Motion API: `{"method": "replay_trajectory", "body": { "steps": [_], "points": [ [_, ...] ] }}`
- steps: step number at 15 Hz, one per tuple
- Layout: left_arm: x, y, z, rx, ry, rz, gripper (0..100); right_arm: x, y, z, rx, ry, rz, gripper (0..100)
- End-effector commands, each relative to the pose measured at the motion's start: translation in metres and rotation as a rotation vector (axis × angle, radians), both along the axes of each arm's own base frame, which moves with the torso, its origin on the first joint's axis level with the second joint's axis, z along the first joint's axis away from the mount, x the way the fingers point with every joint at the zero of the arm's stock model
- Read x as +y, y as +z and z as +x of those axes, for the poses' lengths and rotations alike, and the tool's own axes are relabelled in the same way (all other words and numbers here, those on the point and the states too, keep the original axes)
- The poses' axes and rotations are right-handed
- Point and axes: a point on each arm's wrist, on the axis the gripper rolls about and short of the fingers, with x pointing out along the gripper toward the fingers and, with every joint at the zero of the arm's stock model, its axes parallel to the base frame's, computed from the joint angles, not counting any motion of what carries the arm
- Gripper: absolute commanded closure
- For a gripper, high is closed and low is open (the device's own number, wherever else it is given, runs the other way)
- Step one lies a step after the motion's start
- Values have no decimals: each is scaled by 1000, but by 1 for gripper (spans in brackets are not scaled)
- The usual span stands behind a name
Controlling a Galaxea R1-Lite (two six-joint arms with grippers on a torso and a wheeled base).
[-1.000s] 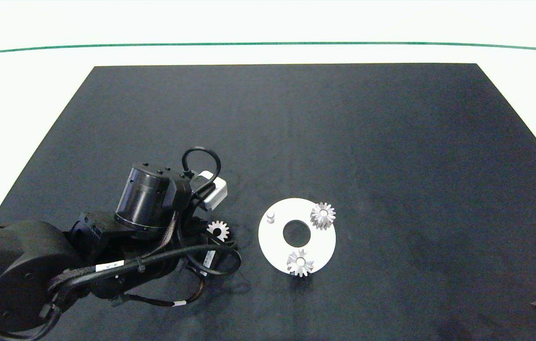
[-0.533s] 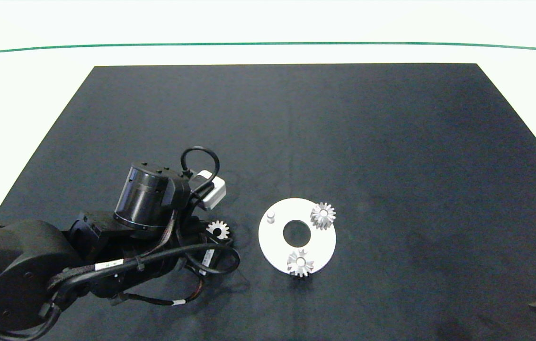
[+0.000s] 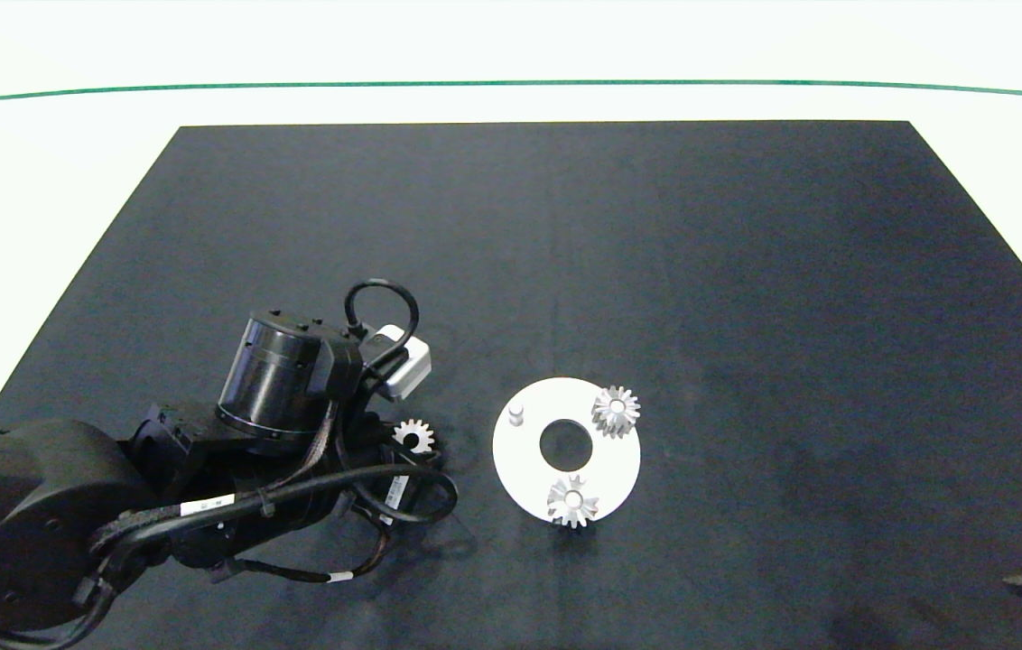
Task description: Install three planetary gears onto the carrier pins
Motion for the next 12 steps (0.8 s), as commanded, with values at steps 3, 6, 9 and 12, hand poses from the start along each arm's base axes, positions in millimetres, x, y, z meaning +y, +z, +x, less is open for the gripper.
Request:
{"method": "replay_trajectory", "body": {
  "steps": [3,6,9,12],
  "points": [
    [0,-1,-1,1,-3,2,75,0,-2,0,6,0,-6,0],
    [0,-1,-1,2,-2,1,81,0,-2,0,8,0,-8,0],
    [1,0,-2,0,-1,0,87,1,-4,1,17,2,-14,0],
    [1,0,-2,2,-2,1,93,1,-4,1,18,3,-16,0]
  ]
}}
